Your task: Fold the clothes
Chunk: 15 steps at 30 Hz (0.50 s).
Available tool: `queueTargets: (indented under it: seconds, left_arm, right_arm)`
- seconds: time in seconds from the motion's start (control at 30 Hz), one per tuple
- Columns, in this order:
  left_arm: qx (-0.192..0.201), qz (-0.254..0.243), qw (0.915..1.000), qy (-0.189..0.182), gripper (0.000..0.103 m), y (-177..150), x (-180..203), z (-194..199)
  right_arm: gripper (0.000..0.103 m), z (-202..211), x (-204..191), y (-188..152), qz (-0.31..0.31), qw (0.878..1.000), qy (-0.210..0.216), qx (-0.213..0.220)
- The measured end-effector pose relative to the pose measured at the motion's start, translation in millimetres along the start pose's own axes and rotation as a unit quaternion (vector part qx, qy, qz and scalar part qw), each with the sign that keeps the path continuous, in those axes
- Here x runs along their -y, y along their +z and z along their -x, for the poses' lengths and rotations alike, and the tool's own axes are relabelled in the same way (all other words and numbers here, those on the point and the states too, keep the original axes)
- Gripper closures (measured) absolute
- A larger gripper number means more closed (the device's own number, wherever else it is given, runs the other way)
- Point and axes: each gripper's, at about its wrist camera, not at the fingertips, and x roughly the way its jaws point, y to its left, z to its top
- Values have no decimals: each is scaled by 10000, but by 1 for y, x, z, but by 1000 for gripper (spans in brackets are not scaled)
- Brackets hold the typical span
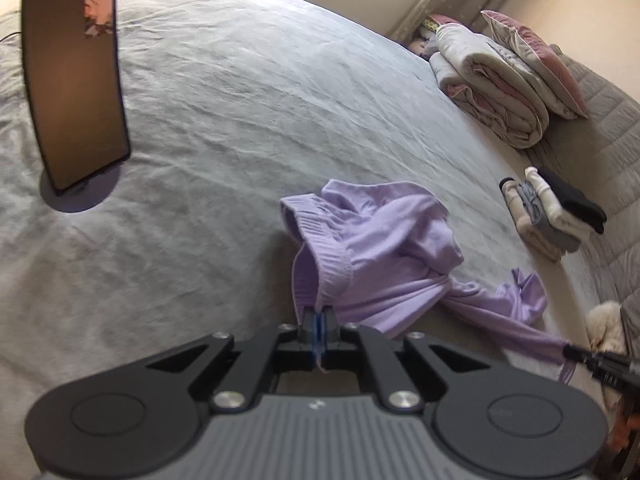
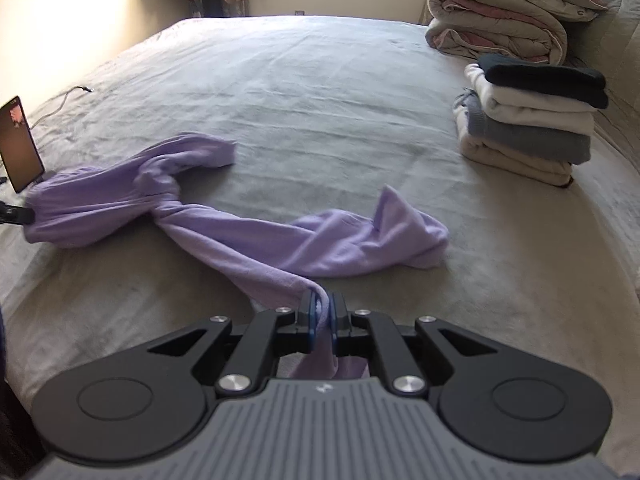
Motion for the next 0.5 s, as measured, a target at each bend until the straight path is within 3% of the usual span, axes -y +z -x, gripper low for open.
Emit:
queueTargets:
  seconds: [0.17, 0.4, 0.5]
  left_arm:
    - [-108, -121, 9998, -82, 102, -9, -13, 10]
    - [-586, -763, 9953, -82, 101, -22, -11, 1]
    - [-647, -799, 9947, -67, 92, -21, -11, -3]
  right_arm:
    - [95, 2, 11, -3, -74, 9998, -144, -87]
    - [95, 0, 23, -8, -191, 9993, -154, -265]
    - [93, -1, 22, -8, -195, 9993, -99, -312]
